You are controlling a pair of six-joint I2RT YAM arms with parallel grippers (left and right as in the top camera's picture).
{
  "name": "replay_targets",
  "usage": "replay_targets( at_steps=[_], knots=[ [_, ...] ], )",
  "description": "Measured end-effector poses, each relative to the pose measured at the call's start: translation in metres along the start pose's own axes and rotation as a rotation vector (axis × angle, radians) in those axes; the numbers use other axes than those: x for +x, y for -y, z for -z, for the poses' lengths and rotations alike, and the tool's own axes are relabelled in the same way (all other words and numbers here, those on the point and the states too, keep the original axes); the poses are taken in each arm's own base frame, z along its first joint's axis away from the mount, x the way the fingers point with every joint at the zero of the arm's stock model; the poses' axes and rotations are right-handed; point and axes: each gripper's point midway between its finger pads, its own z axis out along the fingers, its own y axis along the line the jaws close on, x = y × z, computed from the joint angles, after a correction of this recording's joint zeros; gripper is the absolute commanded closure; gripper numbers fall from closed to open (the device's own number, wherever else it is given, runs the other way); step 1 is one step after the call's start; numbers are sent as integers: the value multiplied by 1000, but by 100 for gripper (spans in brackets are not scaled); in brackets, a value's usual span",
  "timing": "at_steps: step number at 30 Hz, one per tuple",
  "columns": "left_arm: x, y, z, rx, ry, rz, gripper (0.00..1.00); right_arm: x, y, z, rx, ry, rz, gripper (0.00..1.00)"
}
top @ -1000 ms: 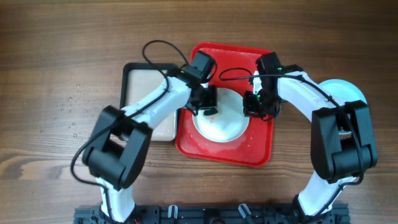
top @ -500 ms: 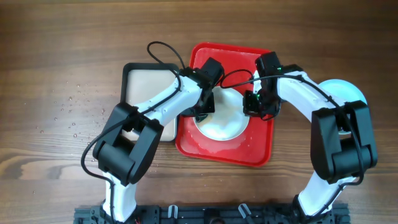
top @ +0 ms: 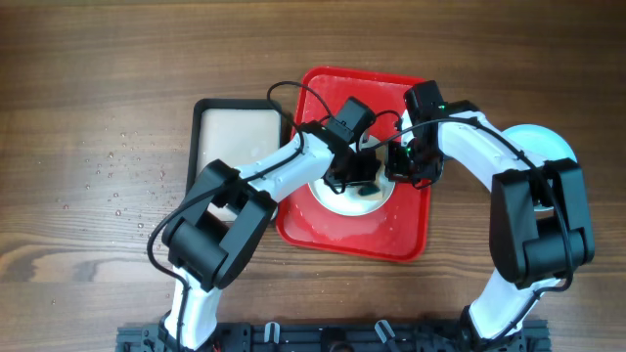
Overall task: Clean dirty plates on tray and stack at the side
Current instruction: 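Scrub the white plate with the sponge in the left gripper, then return the sponge to the water tray with the left gripper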
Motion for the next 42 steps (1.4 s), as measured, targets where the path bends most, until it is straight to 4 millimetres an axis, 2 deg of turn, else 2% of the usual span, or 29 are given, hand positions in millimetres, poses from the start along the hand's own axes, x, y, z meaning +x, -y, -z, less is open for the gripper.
replay_targets(
  at_steps=[3,5,8,10,17,19,20,22,24,27,30,32,34,37,39,40,42],
  knots=[
    [8,-18,7,-80,-36,40,96,1,-1,0,1,-5,2,96],
    [12,-42,19,-160,-61,98,96,2,-1,0,1,-6,3,96],
    [4,-79,38,-262,-40,181,96,2,-1,0,0,-6,3,96],
    [-2,-94,47,-312,-11,210,96,2,-1,0,-1,-7,3,96],
    [0,-95,53,-356,27,194,96,2,-1,0,-1,-8,3,96],
    [5,-91,63,-331,25,202,96,2,-1,0,-1,-8,3,96],
    [7,-86,73,-305,28,208,96,2,-1,0,-1,-9,3,96],
    [6,-79,109,-245,67,231,96,3,-1,0,0,-11,2,96],
    [3,-78,165,-185,164,268,96,3,-1,0,0,-11,2,96],
    [10,-107,231,-218,291,352,96,3,-1,0,0,-12,9,96],
    [14,-137,263,-294,365,403,96,3,-1,0,0,-12,14,96],
    [9,-145,259,-321,378,385,96,3,-1,0,1,-12,13,96],
    [7,-153,242,-334,369,362,96,3,-1,0,1,-12,13,96],
    [15,-179,196,-369,318,356,93,4,-1,0,3,-15,12,96],
    [26,-196,166,-394,275,363,85,4,-1,0,4,-15,12,96],
    [28,-200,160,-398,267,363,73,4,-1,0,4,-15,12,96],
    [28,-203,156,-402,264,353,62,3,-1,0,3,-13,20,96]
  ],
)
